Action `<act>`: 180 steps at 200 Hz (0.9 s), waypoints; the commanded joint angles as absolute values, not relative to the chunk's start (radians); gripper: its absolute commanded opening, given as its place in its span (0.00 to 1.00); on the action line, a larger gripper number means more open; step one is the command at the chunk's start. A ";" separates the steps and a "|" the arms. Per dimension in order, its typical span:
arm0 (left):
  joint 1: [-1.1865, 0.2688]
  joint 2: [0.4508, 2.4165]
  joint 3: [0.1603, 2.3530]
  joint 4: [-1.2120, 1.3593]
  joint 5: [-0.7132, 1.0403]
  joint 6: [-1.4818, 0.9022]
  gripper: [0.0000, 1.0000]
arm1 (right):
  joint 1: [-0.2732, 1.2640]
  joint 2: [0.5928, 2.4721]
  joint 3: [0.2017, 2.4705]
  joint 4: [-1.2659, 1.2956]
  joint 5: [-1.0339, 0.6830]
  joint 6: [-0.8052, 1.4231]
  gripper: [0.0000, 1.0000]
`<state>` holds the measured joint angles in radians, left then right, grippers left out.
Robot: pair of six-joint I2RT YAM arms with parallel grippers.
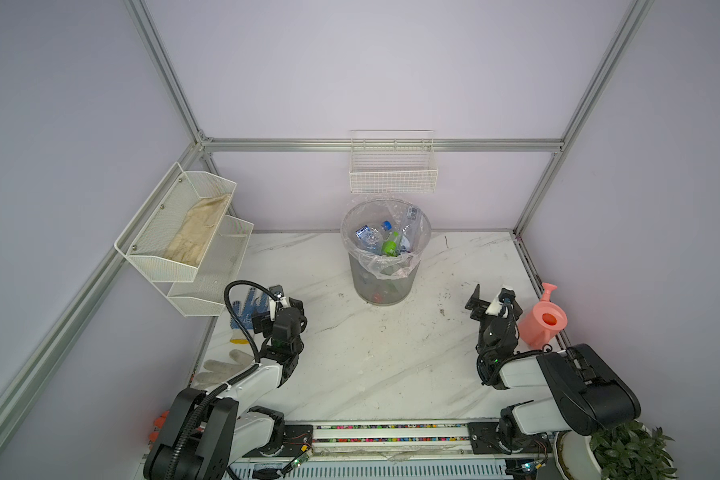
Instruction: Throw the plastic bottles in the bin
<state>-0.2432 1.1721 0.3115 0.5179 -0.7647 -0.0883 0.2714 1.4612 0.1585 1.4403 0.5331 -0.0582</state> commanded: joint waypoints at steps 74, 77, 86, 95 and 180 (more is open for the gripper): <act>-0.207 1.186 0.211 0.829 -0.738 -0.042 1.00 | 0.239 1.609 0.117 1.819 0.459 -0.087 0.97; -0.204 1.185 0.209 0.835 -0.739 -0.045 1.00 | 0.233 1.616 0.118 1.821 0.457 -0.066 0.97; -0.196 1.184 0.196 0.862 -0.735 -0.050 1.00 | 0.209 1.674 0.127 1.859 0.431 -0.045 0.97; -0.188 1.184 0.185 0.887 -0.730 -0.056 1.00 | 0.206 1.726 0.153 1.870 0.450 -0.033 0.96; -0.105 1.260 0.181 1.002 -0.584 -0.108 1.00 | 0.195 1.844 0.221 1.868 0.341 -0.072 0.97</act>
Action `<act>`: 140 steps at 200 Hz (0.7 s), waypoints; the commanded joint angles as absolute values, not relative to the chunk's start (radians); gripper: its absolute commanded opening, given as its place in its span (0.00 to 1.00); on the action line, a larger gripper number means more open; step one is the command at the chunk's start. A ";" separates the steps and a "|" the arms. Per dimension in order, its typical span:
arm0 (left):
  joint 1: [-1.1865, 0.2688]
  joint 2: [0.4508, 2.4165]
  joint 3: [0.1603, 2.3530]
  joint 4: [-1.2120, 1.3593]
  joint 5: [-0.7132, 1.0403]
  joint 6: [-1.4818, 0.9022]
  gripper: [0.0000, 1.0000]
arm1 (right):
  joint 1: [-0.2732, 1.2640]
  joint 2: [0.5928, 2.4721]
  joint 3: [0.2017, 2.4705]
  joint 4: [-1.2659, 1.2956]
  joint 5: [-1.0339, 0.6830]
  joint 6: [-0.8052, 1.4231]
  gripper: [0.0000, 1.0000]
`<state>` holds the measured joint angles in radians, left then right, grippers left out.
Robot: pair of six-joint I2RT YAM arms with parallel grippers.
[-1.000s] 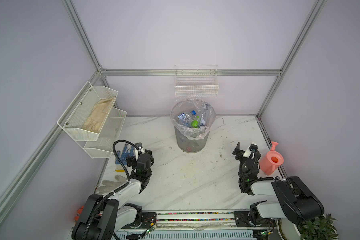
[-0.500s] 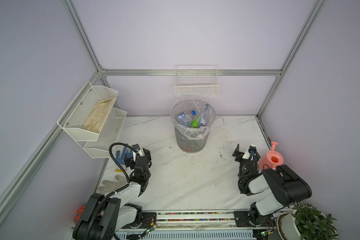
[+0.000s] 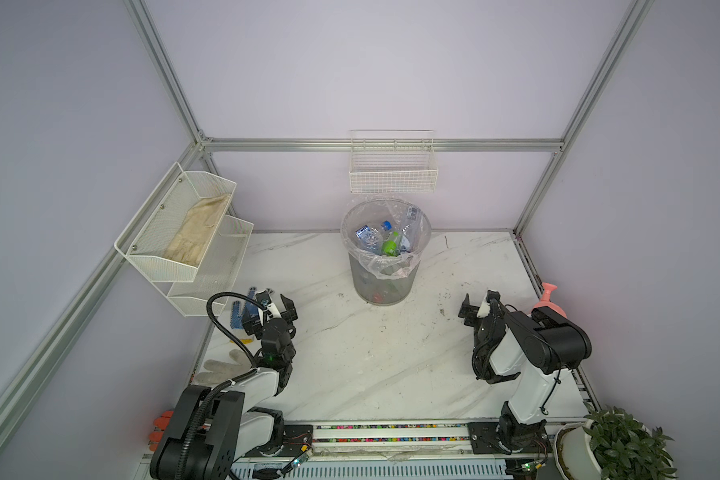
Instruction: Throw the plastic bottles in the bin
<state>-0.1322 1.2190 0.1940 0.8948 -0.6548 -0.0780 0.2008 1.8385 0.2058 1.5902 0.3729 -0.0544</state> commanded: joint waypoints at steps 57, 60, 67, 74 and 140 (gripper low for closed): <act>-0.059 1.492 0.151 1.338 -0.492 -0.052 1.00 | 0.194 1.851 0.229 1.868 0.332 -0.077 0.97; -0.059 1.517 0.147 1.378 -0.480 -0.038 1.00 | 0.194 1.851 0.229 1.868 0.334 -0.077 0.97; -0.060 1.548 0.143 1.429 -0.454 -0.017 1.00 | 0.194 1.853 0.232 1.868 0.335 -0.077 0.97; -0.059 1.551 0.141 1.426 -0.423 -0.007 1.00 | 0.195 1.854 0.234 1.868 0.335 -0.078 0.97; -0.048 1.559 0.337 1.005 -0.334 -0.007 1.00 | 0.191 1.810 0.372 1.559 0.334 -0.085 0.97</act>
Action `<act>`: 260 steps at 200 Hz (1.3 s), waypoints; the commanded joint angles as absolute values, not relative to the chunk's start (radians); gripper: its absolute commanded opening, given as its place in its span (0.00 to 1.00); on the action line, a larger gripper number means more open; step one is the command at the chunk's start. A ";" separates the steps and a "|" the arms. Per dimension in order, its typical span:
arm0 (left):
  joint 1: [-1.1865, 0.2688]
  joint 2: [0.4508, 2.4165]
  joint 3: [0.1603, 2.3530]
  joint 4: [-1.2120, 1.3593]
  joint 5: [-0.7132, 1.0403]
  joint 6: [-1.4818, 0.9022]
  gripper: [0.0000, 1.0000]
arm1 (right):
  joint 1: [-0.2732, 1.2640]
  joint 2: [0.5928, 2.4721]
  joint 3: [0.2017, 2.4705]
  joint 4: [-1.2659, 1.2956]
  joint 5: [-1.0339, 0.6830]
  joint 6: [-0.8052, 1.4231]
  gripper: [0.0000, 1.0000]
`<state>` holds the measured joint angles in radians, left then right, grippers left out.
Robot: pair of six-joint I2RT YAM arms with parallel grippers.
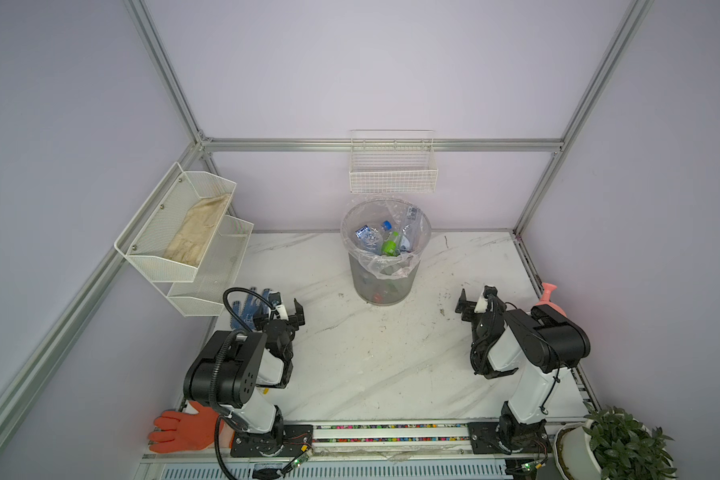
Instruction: Throw the plastic bottles in the bin
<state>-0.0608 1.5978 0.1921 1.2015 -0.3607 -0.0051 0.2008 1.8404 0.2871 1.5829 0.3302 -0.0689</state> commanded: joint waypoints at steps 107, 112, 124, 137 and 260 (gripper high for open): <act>-0.011 1.573 0.382 0.945 -0.288 -0.032 1.00 | 0.136 1.792 0.454 1.369 0.319 -0.012 0.97; -0.011 1.575 0.381 0.945 -0.288 -0.033 1.00 | 0.136 1.791 0.455 1.368 0.320 -0.011 0.97; -0.011 1.573 0.380 0.949 -0.287 -0.031 1.00 | 0.136 1.793 0.456 1.367 0.321 -0.009 0.97; -0.011 1.572 0.378 0.951 -0.287 -0.031 1.00 | 0.137 1.793 0.459 1.365 0.322 -0.009 0.97; -0.011 1.571 0.375 0.956 -0.288 -0.031 1.00 | 0.136 1.789 0.453 1.373 0.325 -0.020 0.97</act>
